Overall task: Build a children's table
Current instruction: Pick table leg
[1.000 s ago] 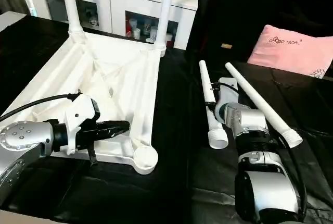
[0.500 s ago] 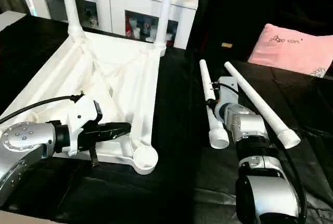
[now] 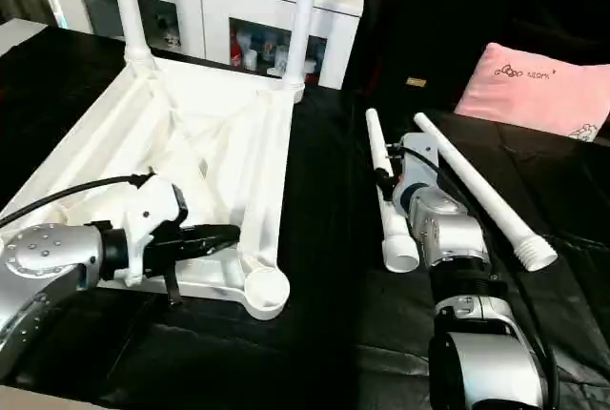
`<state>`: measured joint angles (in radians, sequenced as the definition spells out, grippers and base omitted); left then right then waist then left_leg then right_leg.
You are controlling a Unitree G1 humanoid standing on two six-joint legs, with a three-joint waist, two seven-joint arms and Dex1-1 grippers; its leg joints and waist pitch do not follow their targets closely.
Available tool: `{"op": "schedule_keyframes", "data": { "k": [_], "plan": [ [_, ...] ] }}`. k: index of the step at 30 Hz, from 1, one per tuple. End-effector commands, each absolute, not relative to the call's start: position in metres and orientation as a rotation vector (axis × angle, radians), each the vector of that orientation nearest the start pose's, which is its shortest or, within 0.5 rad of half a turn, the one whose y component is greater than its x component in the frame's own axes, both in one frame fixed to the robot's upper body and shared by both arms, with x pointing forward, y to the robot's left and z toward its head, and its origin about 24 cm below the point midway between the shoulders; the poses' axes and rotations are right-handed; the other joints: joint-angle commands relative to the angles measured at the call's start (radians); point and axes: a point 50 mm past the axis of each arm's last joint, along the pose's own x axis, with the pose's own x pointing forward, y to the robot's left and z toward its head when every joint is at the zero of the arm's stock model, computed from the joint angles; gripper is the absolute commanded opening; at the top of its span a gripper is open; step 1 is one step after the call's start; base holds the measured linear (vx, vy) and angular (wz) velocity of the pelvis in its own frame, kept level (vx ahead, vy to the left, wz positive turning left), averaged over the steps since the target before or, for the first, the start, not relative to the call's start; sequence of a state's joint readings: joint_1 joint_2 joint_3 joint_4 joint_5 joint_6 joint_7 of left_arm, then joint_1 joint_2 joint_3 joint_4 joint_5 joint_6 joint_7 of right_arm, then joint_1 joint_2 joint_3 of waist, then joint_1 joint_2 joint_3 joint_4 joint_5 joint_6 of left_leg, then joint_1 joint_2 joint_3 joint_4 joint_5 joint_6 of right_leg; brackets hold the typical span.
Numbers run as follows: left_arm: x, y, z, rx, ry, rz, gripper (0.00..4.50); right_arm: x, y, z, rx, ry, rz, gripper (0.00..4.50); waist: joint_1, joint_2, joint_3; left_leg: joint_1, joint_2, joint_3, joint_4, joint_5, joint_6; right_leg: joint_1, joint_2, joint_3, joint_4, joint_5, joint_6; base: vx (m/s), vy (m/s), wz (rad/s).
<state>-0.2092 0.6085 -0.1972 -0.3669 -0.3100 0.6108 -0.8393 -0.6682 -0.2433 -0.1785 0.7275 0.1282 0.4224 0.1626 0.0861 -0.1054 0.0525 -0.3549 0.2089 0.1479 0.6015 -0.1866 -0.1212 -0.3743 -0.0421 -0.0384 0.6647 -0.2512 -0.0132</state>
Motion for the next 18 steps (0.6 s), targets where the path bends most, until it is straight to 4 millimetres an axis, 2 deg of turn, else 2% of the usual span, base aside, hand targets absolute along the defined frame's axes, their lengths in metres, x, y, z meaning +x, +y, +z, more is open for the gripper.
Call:
{"op": "schedule_keyframes", "data": {
  "k": [1,2,3,5,6,8,10,12,13,15,18],
  "plan": [
    [0.245,0.141,0.111,0.314,0.29,-1.104,0.0,0.361,-0.204,0.054,0.085,0.457,0.032,2.92,-0.005,0.019,-0.059,0.002,0.01,0.017,-0.066,-0.077,-0.049,0.045,-0.063,0.045,-0.072,0.058,-0.137,0.0,0.0,0.0],
    [0.245,0.141,0.111,0.314,0.29,-1.104,0.0,0.361,-0.204,0.054,0.084,0.458,0.031,3.05,-0.005,0.019,-0.059,0.001,0.009,0.017,-0.066,-0.072,-0.048,0.046,-0.062,0.044,-0.072,0.066,-0.139,0.0,0.0,0.0],
    [0.245,0.142,0.11,0.315,0.284,-1.097,0.0,0.36,-0.206,0.052,0.002,0.464,0.038,3.17,-0.005,0.017,-0.059,0.0,0.009,0.016,-0.066,-0.067,-0.047,0.046,-0.062,0.044,-0.072,0.068,-0.14,0.0,0.0,0.0],
    [0.245,0.142,0.109,0.317,0.273,-1.088,0.0,0.359,-0.208,0.05,-0.012,0.484,0.021,3.29,-0.005,0.017,-0.059,-0.001,0.009,0.017,-0.065,-0.062,-0.045,0.047,-0.063,0.045,-0.072,0.07,-0.14,0.0,0.0,0.0],
    [0.245,0.141,0.11,0.319,0.268,-1.084,0.0,0.359,-0.21,0.049,-0.016,0.497,0.006,3.37,-0.004,0.013,-0.059,0.0,0.009,0.018,-0.065,-0.058,-0.044,0.047,-0.063,0.045,-0.071,0.069,-0.138,0.0,0.0,0.0],
    [0.244,0.141,0.111,0.32,0.258,-1.08,0.0,0.358,-0.21,0.049,0.068,0.533,0.019,3.6,-0.004,0.014,-0.058,0.001,0.009,0.018,-0.065,-0.069,-0.044,0.045,-0.062,0.045,-0.072,0.059,-0.135,0.0,0.0,0.0],
    [0.244,0.141,0.113,0.321,0.255,-1.078,0.0,0.358,-0.211,0.049,0.069,0.567,0.02,3.73,-0.005,0.014,-0.058,0.001,0.009,0.016,-0.066,-0.065,-0.043,0.046,-0.06,0.044,-0.071,0.061,-0.135,0.0,0.0,0.0],
    [0.244,0.141,0.114,0.323,0.251,-1.077,0.0,0.356,-0.214,0.045,0.045,0.678,-0.012,3.92,-0.007,0.013,-0.058,0.001,0.007,0.017,-0.066,-0.056,-0.046,0.046,-0.058,0.043,-0.071,0.064,-0.139,0.0,0.0,0.0],
    [0.244,0.14,0.114,0.324,0.25,-1.077,0.0,0.355,-0.214,0.043,0.046,0.71,-0.009,3.92,-0.006,0.013,-0.059,0.0,0.007,0.017,-0.065,-0.057,-0.047,0.047,-0.06,0.044,-0.072,0.064,-0.139,0.0,0.0,0.0],
    [0.243,0.139,0.114,0.326,0.248,-1.078,0.0,0.355,-0.211,0.041,0.075,0.726,0.025,4.21,-0.004,0.013,-0.059,-0.002,0.008,0.018,-0.064,-0.059,-0.049,0.047,-0.063,0.045,-0.072,0.06,-0.138,0.0,0.0,0.0],
    [0.243,0.138,0.114,0.326,0.246,-1.079,0.0,0.354,-0.211,0.04,0.099,0.736,0.035,4.21,-0.004,0.012,-0.06,-0.002,0.01,0.018,-0.064,-0.053,-0.046,0.047,-0.065,0.044,-0.071,0.064,-0.14,0.0,0.0,0.0]
  ]
}}
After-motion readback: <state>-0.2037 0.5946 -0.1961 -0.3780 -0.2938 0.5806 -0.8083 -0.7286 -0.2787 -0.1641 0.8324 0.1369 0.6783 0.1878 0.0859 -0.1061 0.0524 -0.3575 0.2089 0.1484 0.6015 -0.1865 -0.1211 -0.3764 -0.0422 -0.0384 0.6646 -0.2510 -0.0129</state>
